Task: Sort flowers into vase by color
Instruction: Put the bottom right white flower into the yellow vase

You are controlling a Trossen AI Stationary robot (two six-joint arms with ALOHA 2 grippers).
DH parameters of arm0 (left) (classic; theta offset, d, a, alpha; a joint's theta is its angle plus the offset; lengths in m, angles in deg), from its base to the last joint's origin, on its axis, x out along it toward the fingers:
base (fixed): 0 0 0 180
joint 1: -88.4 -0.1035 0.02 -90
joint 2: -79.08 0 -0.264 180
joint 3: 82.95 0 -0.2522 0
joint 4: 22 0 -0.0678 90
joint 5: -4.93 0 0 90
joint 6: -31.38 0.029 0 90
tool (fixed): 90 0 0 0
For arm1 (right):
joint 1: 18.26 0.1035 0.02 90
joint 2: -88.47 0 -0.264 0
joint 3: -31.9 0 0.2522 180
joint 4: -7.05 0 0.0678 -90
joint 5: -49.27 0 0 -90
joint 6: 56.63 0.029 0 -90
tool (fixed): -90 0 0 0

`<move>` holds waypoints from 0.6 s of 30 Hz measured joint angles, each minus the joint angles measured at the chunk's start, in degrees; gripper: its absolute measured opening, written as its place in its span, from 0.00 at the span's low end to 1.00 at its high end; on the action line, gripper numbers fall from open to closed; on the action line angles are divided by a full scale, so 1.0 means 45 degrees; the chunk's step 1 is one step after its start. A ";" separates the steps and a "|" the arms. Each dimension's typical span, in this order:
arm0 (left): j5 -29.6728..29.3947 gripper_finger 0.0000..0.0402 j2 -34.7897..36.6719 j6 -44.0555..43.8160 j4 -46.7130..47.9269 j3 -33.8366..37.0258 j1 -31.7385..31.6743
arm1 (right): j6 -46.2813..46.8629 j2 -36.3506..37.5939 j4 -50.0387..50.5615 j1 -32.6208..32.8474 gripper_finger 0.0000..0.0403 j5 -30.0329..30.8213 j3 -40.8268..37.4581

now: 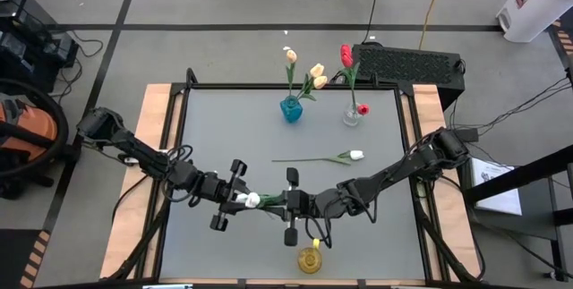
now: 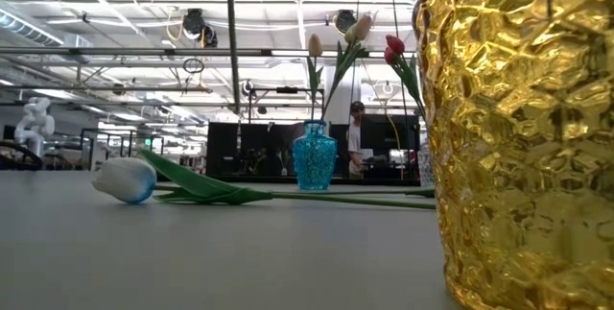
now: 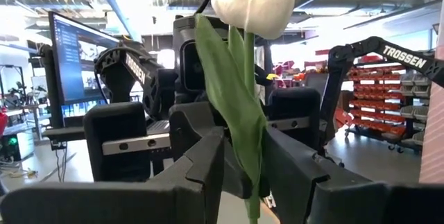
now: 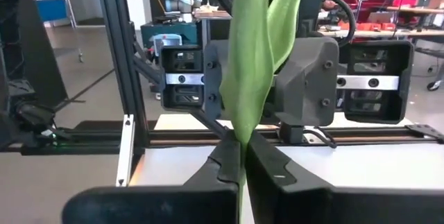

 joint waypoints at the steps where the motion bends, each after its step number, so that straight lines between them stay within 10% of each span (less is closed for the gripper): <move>1: -0.0001 0.27 0.0000 -0.0003 0.0012 0.0000 0.0000 | -0.0088 0.0000 0.0005 0.0048 0.00 0.0042 0.0000; 10: -0.0006 0.27 0.0000 -0.0009 0.0323 0.0000 0.0000 | -0.0986 0.0366 0.1060 0.0918 0.00 0.3250 0.0000; 18: -0.0087 0.27 0.0000 -0.0339 0.1082 0.0000 0.0000 | -0.1027 0.1071 0.1669 0.2329 0.00 0.3448 0.0000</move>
